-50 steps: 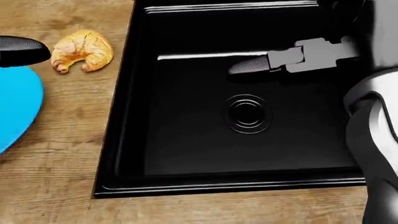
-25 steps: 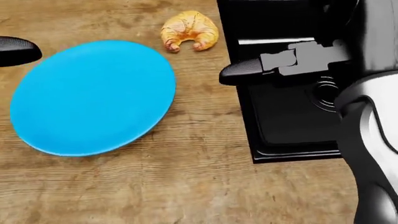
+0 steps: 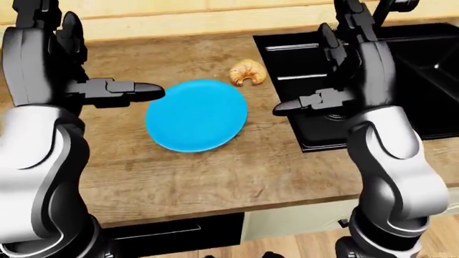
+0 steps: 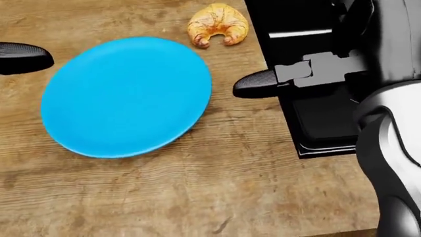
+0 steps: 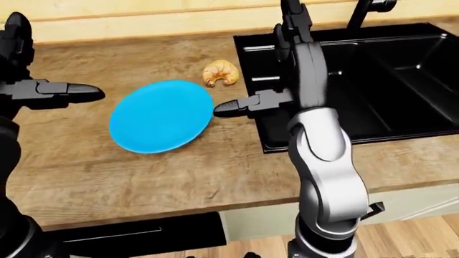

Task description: Place the pastries on the plates.

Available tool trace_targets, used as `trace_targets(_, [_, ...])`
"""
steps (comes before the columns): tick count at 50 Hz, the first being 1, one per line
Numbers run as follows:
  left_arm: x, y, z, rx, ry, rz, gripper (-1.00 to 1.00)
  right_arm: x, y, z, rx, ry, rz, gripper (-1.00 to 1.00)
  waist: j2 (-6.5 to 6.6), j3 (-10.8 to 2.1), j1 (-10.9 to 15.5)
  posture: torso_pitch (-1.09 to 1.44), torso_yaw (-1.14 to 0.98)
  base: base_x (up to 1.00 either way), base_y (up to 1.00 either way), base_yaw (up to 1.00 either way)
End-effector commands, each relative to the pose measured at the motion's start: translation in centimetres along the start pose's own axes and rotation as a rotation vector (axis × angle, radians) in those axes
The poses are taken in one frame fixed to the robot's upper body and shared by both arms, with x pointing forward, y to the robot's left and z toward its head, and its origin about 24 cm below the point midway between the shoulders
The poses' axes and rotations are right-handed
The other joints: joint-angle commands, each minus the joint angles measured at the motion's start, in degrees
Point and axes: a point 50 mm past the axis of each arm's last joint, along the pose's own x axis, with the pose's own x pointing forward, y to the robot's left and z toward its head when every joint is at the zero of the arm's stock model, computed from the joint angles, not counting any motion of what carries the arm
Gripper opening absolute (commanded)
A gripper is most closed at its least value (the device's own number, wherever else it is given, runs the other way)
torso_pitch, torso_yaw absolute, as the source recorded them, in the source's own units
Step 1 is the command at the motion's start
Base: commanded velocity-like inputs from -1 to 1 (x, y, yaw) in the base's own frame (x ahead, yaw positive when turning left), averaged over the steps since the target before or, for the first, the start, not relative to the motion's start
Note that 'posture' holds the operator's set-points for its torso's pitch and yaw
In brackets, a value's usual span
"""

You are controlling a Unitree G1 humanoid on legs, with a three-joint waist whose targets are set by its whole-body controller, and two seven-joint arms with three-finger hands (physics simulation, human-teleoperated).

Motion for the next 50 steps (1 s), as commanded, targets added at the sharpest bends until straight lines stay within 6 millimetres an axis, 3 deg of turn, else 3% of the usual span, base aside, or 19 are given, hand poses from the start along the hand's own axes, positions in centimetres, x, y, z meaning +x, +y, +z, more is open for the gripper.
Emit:
trace_targets(1, [-0.1, 0.2, 1.7, 0.003, -0.095, 0.011, 1.0, -0.1, -0.2, 1.6, -0.006, -0.09, -0.015, 1.0, -0.07, -1.86, 0.13, 0.25, 0.0, 0.0, 0.24, 0.0])
trace_targets(3, [-0.2, 0.3, 1.7, 0.007, -0.094, 0.011, 1.0, -0.1, -0.2, 1.5, -0.004, -0.089, -0.019, 1.0, -1.26, -2.42, 0.44, 0.25, 0.0, 0.0, 0.19, 0.0])
trace_targets(4, [-0.2, 0.3, 1.7, 0.008, -0.094, 0.011, 1.0, -0.1, -0.2, 1.5, -0.002, -0.088, -0.019, 1.0, -0.73, -1.58, 0.33, 0.25, 0.0, 0.0, 0.0, 0.0])
trace_targets(6, [-0.2, 0.2, 1.6, 0.007, -0.094, 0.011, 1.0, -0.1, -0.3, 1.5, 0.0, -0.088, -0.026, 1.0, 0.78, -1.59, -0.29, 0.25, 0.0, 0.0, 0.0, 0.0])
trace_targets(8, [-0.2, 0.2, 1.6, 0.009, -0.093, 0.01, 1.0, -0.1, -0.3, 1.5, 0.001, -0.089, -0.025, 1.0, 3.63, -2.05, -0.93, 0.25, 0.0, 0.0, 0.0, 0.0])
trace_targets(9, [-0.2, 0.2, 1.6, 0.009, -0.094, 0.011, 1.0, -0.1, -0.3, 1.5, 0.0, -0.087, -0.025, 1.0, 1.46, -1.06, -0.71, 0.25, 0.0, 0.0, 0.0, 0.0])
trace_targets(18, [0.1, 0.0, 1.8, 0.011, -0.096, 0.005, 1.0, 0.2, -0.1, 1.4, -0.002, -0.085, -0.015, 1.0, 0.35, -1.0, 0.53, 0.25, 0.0, 0.0, 0.0, 0.0])
trace_targets(24, [0.1, 0.1, 1.9, 0.015, -0.098, 0.004, 1.0, 0.3, 0.0, 1.7, 0.0, -0.098, -0.003, 1.0, 0.53, -1.05, 0.59, 0.25, 0.0, 0.0, 0.0, 0.0])
trace_targets(25, [0.0, 0.1, 1.9, 0.012, -0.099, 0.004, 1.0, 0.3, 0.0, 1.7, -0.005, -0.096, -0.005, 1.0, 1.04, -2.25, 0.97, 0.25, 0.0, 0.0, 0.0, 0.3])
trace_targets(32, [-0.2, 0.2, 1.8, 0.017, -0.098, 0.007, 1.0, 0.1, -0.2, 1.6, 0.0, -0.094, -0.012, 1.0, 1.34, -1.83, 1.26, 0.25, 0.0, 0.0, 0.0, 0.58])
trace_targets(36, [-0.2, 0.3, 1.7, 0.019, -0.097, 0.01, 1.0, 0.1, -0.1, 1.4, -0.017, -0.083, -0.016, 1.0, 2.88, -1.11, -0.06, 0.25, 0.0, 0.0, 0.0, 0.44])
trace_targets(39, [-0.3, 0.3, 1.7, 0.016, -0.096, 0.011, 1.0, 0.1, -0.2, 1.4, -0.013, -0.08, -0.023, 1.0, 2.7, -1.59, -0.23, 0.25, 0.0, 0.0, 0.0, 0.0])
trace_targets(44, [-0.3, 0.3, 1.6, 0.017, -0.096, 0.01, 1.0, 0.3, -0.4, 2.1, -0.018, -0.079, -0.028, 1.0, 2.3, -1.19, -0.23, 0.25, 0.0, 0.0, 0.0, 0.0])
trace_targets(50, [-0.1, 0.4, 1.7, 0.013, -0.098, 0.011, 1.0, 1.1, -0.3, 4.4, -0.043, -0.102, -0.008, 1.0, 2.2, -0.77, -0.38, 0.25, 0.0, 0.0, 0.0, 0.0])
